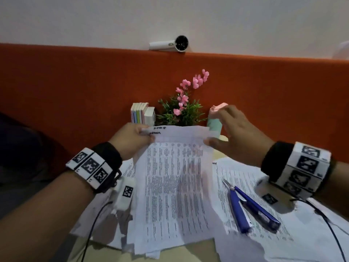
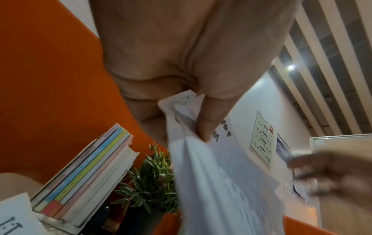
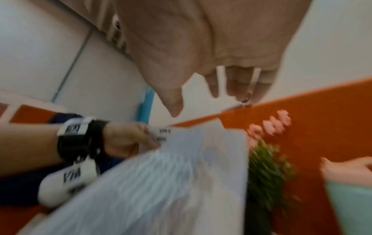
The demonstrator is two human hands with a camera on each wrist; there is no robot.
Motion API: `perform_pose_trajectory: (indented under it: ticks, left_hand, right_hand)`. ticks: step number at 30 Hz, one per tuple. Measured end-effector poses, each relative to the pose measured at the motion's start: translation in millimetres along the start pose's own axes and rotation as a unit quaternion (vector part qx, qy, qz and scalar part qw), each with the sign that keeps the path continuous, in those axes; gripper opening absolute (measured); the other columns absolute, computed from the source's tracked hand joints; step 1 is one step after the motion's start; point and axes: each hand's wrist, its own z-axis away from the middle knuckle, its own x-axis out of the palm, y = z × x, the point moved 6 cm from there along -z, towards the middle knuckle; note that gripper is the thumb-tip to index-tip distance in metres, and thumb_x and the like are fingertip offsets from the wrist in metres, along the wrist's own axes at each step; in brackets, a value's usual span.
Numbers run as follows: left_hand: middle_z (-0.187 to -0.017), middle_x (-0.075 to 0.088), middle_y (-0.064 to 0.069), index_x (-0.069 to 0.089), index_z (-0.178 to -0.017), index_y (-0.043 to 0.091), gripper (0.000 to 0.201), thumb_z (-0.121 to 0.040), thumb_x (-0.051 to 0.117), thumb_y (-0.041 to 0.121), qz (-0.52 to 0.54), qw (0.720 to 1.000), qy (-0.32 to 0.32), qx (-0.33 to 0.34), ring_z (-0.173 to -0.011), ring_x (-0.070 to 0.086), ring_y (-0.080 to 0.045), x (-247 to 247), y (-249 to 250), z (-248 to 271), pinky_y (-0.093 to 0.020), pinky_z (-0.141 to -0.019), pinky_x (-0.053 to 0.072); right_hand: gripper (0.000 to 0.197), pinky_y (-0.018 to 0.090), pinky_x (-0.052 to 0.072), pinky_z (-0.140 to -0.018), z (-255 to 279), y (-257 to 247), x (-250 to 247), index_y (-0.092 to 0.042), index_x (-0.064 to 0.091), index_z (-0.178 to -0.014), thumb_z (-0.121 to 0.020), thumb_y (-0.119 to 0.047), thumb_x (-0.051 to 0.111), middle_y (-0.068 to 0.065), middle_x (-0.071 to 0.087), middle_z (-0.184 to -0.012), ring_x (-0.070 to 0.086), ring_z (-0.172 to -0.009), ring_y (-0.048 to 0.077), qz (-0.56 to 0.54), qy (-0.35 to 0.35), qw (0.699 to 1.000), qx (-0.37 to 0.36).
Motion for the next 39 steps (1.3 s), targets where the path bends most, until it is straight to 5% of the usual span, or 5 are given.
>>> perform_pose_trajectory:
  ticks: [11,15,26,34,39]
  left_hand:
    - [-0.108,0.075,-0.010,0.066,-0.116,0.012,0.031,-0.086,0.072,0.010,0.266,0.963,-0.043,-0.018,-0.099,0.072,-0.031,42,19,5,-0.048,-0.091,0.056]
    - [-0.100,0.076,-0.016,0.073,-0.104,0.004,0.016,-0.094,0.063,0.012,0.310,0.950,-0.017,-0.042,-0.091,0.072,-0.032,55,7,10,-0.045,-0.088,0.058]
    - [-0.109,0.075,-0.012,0.069,-0.117,0.009,0.028,-0.103,0.049,0.023,0.293,0.956,-0.031,0.011,-0.104,0.070,-0.031,69,26,17,-0.052,-0.100,0.051]
    - [-0.103,0.077,0.001,0.068,-0.112,0.019,0.027,-0.106,0.042,0.023,0.319,0.947,-0.033,0.023,-0.098,0.073,-0.013,65,36,17,-0.022,-0.076,0.057]
    - [-0.118,0.073,-0.001,0.066,-0.121,0.024,0.030,-0.106,0.042,0.032,0.283,0.958,-0.042,0.034,-0.115,0.066,-0.019,62,41,19,-0.043,-0.106,0.046]
  right_hand:
    - [0.024,0.016,0.033,-0.058,-63,-21,36,-0.035,0.047,-0.096,-0.088,-0.037,0.070,-0.021,0.052,-0.088,0.049,-0.075,-0.001,-0.091,-0.083,0.991,-0.049]
    - [0.021,0.024,0.051,-0.070,-55,-3,37,-0.027,0.058,-0.103,-0.088,-0.036,0.070,-0.016,0.064,-0.096,0.058,-0.081,0.001,-0.170,-0.058,0.983,-0.027]
    - [0.006,0.011,0.036,-0.063,-50,-12,23,-0.027,0.064,-0.087,-0.092,-0.026,0.066,-0.016,0.058,-0.079,0.053,-0.070,-0.005,-0.197,0.016,0.978,-0.068]
    - [0.005,0.011,0.043,-0.066,-44,-20,11,-0.023,0.066,-0.096,-0.093,-0.020,0.065,-0.014,0.059,-0.088,0.053,-0.079,-0.002,-0.214,0.073,0.971,-0.078]
    - [0.005,0.022,0.040,-0.074,-47,-27,6,-0.030,0.069,-0.090,-0.087,-0.026,0.071,-0.018,0.060,-0.085,0.047,-0.083,0.000,-0.164,0.057,0.978,-0.118]
